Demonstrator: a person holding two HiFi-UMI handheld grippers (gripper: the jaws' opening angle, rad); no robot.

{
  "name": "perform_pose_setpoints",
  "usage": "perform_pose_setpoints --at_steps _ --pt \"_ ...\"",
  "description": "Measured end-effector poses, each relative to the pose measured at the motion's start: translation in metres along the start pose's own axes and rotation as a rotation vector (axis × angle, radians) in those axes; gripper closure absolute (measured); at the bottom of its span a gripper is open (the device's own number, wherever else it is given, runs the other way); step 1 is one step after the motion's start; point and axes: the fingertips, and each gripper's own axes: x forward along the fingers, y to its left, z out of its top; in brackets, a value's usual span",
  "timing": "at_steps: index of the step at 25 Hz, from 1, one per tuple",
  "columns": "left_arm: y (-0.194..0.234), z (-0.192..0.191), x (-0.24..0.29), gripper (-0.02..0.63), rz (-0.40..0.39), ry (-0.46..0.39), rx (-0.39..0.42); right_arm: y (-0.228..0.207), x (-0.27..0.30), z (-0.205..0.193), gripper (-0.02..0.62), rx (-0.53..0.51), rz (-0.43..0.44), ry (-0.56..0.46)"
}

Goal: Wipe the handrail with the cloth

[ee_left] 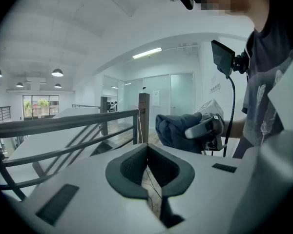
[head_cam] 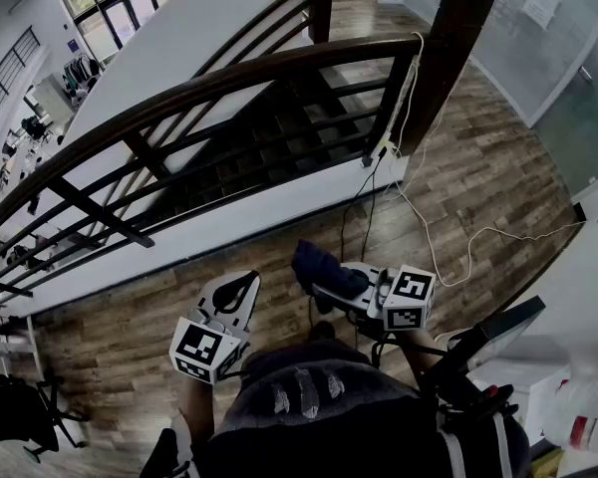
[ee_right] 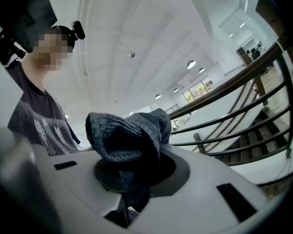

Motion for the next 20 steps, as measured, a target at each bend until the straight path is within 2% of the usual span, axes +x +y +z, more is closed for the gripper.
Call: perform_pose_setpoints --at_steps 3,6,11,15,20 --pt "0.017 0.013 0.029 0.598 0.010 0.000 0.015 -0.060 -0.025 0.025 0.552 -0.094 -0.107 0.038" --pt "0.039 0.010 0.054 0.598 0.016 0.025 0.008 -0.130 -0.045 0.066 0.552 -0.205 -0.234 0.068" --pt "0.081 0.006 0.104 0.598 -0.003 0.028 -0.022 -0.271 -0.084 0.194 0.551 -0.387 -0.546 0.065" --pt "0.140 0.007 0.145 0.598 -0.025 0.010 -0.064 -0.387 -0.111 0.295 0.551 -0.397 -0.802 0.026" --pt "0.220 0.014 0.194 0.598 -0.051 0.073 -0.082 -0.564 -0.152 0.393 0.551 -0.357 -1.182 0.157"
